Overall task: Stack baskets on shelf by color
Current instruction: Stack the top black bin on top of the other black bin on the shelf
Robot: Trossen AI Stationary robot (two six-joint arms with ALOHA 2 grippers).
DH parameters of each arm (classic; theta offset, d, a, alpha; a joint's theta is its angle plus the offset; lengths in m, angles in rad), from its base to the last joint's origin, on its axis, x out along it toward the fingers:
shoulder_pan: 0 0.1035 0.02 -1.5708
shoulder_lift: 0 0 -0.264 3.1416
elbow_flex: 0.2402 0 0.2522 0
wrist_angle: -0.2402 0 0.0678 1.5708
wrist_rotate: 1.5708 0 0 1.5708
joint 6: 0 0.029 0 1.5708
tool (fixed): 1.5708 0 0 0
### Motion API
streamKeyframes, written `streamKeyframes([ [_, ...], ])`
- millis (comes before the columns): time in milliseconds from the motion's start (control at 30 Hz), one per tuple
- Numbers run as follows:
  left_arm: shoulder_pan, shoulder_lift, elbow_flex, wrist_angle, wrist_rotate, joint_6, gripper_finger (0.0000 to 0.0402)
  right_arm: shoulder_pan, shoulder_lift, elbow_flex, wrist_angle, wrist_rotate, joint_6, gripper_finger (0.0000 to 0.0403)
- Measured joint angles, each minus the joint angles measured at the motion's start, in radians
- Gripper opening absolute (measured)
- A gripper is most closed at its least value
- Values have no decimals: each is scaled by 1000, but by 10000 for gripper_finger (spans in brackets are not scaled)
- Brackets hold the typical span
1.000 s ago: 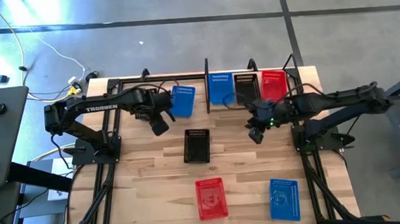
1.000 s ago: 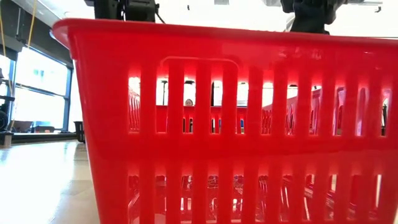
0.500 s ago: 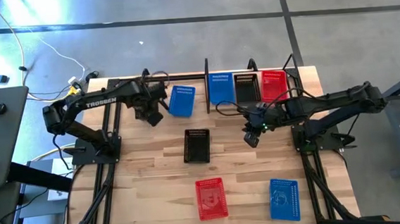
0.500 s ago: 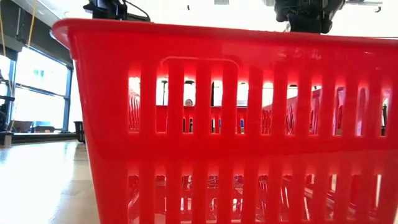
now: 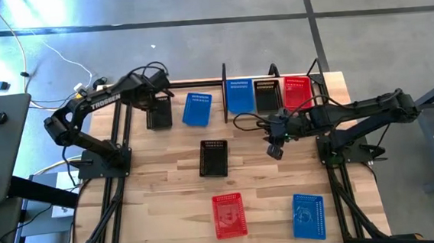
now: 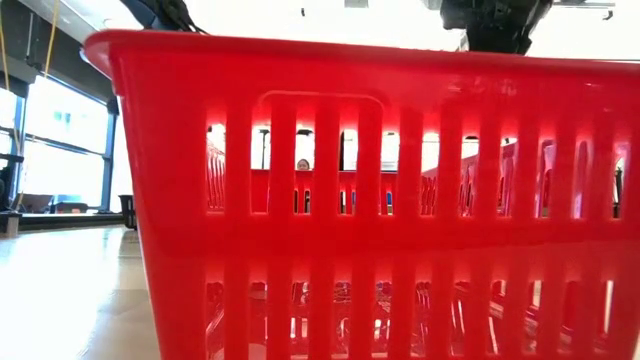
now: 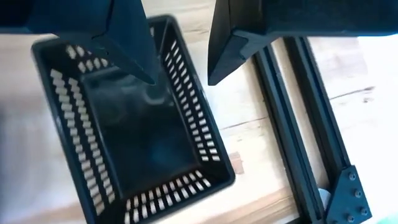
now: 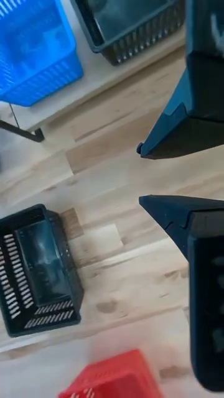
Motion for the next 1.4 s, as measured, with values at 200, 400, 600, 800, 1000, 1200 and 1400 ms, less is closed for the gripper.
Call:
streamKeyframes([
  [200,35,18,0,24,-25,-79,131,-64,-2,0,-19,0,-24,90],
  [400,62,84,0,39,-21,-100,131,-148,-2,0,-16,-4,-103,90],
  [600,92,155,0,46,-9,-135,131,-211,-2,0,-16,-12,-187,90],
  [800,118,221,0,46,-3,-156,131,-257,-2,0,-16,-15,-278,90],
  [1000,123,276,2,60,1,-178,131,-299,-2,0,-15,-15,-337,90],
  [1200,130,327,2,80,62,-185,131,-335,-2,0,-15,-45,-406,90],
  [1400,129,340,2,79,95,-187,114,-359,-2,-1,-15,-61,-464,90],
])
